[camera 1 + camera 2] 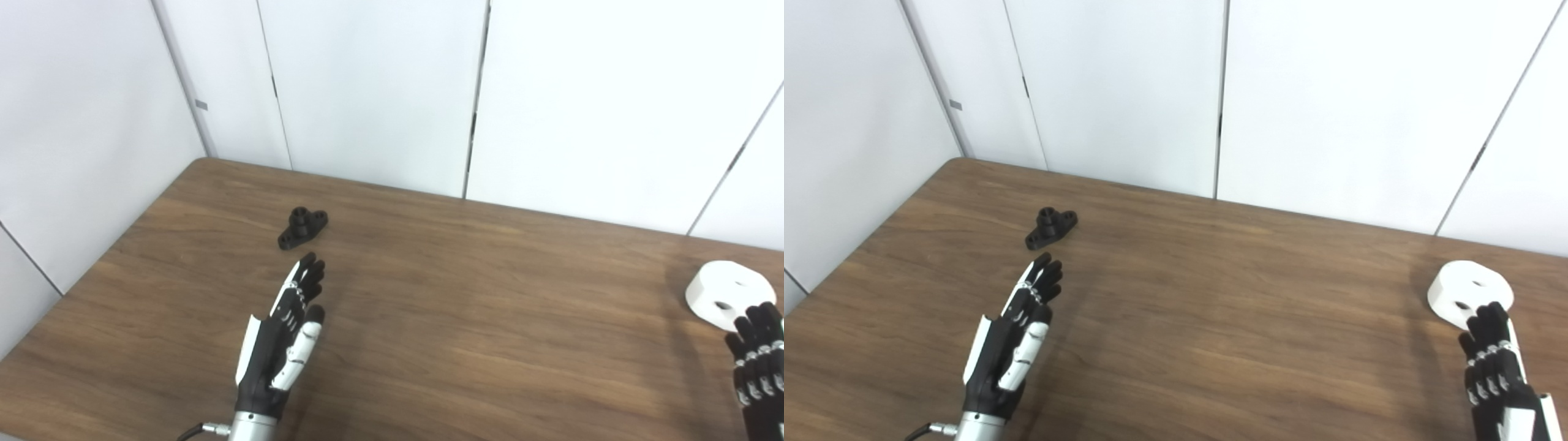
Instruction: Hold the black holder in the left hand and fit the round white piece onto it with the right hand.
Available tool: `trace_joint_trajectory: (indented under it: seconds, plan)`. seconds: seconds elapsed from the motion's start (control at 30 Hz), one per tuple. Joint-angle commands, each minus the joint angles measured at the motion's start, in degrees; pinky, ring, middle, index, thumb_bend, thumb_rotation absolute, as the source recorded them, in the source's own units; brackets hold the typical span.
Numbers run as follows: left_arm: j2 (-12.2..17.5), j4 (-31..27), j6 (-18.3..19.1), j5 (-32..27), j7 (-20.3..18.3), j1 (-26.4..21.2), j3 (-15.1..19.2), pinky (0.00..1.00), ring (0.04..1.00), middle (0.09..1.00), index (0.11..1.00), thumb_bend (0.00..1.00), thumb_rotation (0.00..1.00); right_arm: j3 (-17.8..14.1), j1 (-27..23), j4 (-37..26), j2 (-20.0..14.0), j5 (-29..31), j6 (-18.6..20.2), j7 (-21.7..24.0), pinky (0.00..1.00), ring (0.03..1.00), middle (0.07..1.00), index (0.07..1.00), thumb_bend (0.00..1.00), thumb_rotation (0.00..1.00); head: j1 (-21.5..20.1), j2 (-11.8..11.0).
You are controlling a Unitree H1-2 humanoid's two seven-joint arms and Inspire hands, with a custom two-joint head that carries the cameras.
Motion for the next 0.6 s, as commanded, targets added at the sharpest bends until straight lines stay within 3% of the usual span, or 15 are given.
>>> trace_joint_trajectory:
  seconds: [0.0, 0.1, 0.23, 0.43, 0.57]
  plan:
    - [-7.19, 1.61, 1.92, 2.36, 1.87, 2.61, -1.27, 0.85, 0.905, 0.905, 0.919, 0.46, 0.44, -0.08, 4.89, 3.96, 0.43, 0.46, 0.61, 0.46, 1.00, 0.993, 0.999, 1.000, 0.67, 1.00, 0.06, 0.03]
    - [-6.69, -2.11, 5.80, 6.22, 3.50, 2.87, -1.00, 0.84, 0.889, 0.893, 0.902, 0.48, 0.29, -0.19, 5.07, 3.83, 0.37, 1.12, 0.28, 0.83, 1.00, 0.994, 1.000, 1.000, 0.67, 0.99, 0.04, 0.22]
    - [-4.46, -7.46, 13.39, 10.57, 3.86, 2.47, -0.55, 0.84, 0.875, 0.901, 0.904, 0.53, 0.18, -0.14, 5.42, 3.18, 0.32, 0.35, 0.74, 0.48, 1.00, 0.988, 0.993, 0.996, 0.67, 1.00, 0.09, 0.42]
    - [-1.11, -12.84, 25.55, 15.40, 3.10, -0.33, 1.85, 0.81, 0.881, 0.905, 0.894, 0.64, 0.21, 0.03, 5.64, 3.05, 0.10, 0.41, 0.98, 0.71, 1.00, 0.994, 0.993, 0.990, 0.68, 1.00, -0.04, 0.50]
    - [0.79, -14.57, 31.99, 18.02, 2.47, -2.80, 3.75, 0.85, 0.902, 0.907, 0.889, 0.72, 0.27, -0.02, 5.66, 3.06, 0.27, 0.63, 0.85, 0.70, 1.00, 0.988, 0.988, 0.983, 0.67, 0.99, 0.11, 0.47]
